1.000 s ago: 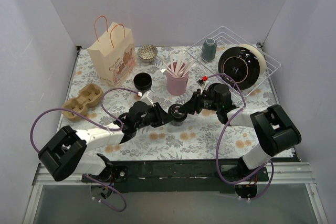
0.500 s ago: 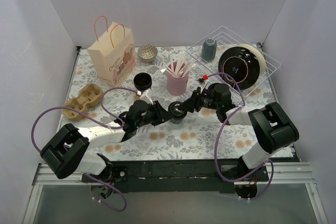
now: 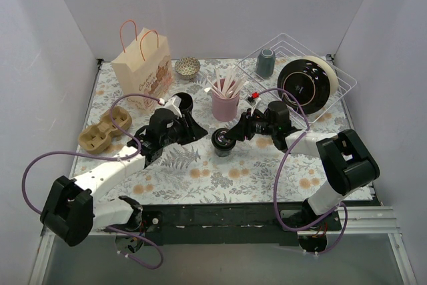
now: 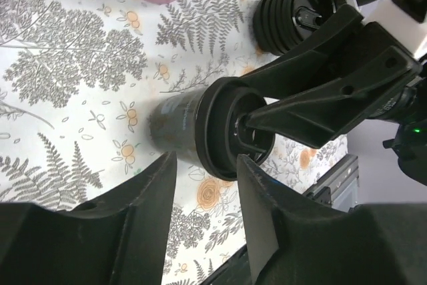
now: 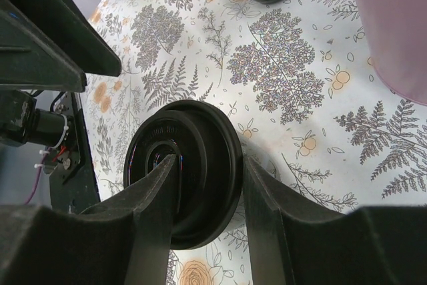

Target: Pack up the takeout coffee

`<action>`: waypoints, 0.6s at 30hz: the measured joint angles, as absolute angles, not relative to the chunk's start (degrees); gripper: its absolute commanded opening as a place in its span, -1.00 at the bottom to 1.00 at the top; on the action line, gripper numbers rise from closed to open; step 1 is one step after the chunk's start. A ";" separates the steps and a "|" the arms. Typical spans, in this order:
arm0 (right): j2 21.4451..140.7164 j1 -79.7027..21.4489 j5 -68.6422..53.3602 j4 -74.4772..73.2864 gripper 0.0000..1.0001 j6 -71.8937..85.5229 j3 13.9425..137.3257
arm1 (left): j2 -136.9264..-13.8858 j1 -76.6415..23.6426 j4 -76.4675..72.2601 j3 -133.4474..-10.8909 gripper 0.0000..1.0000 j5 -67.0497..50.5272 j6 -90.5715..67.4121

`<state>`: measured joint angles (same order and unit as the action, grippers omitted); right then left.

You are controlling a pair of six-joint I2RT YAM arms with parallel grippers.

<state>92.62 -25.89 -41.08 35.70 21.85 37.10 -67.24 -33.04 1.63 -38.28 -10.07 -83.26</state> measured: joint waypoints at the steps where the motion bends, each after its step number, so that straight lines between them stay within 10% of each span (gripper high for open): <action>1: 92.62 -25.89 -41.08 35.59 -0.88 21.74 37.15 | -67.53 -32.47 1.15 -38.39 -0.26 -11.00 -82.63; 18: 92.75 -25.89 -41.58 34.50 -0.89 20.80 37.71 | -77.89 -31.77 -8.64 -36.49 -0.42 -21.93 -79.00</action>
<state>92.75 -25.89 -41.58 34.50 20.80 37.71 -77.89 -31.77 -8.64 -36.49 -21.93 -79.00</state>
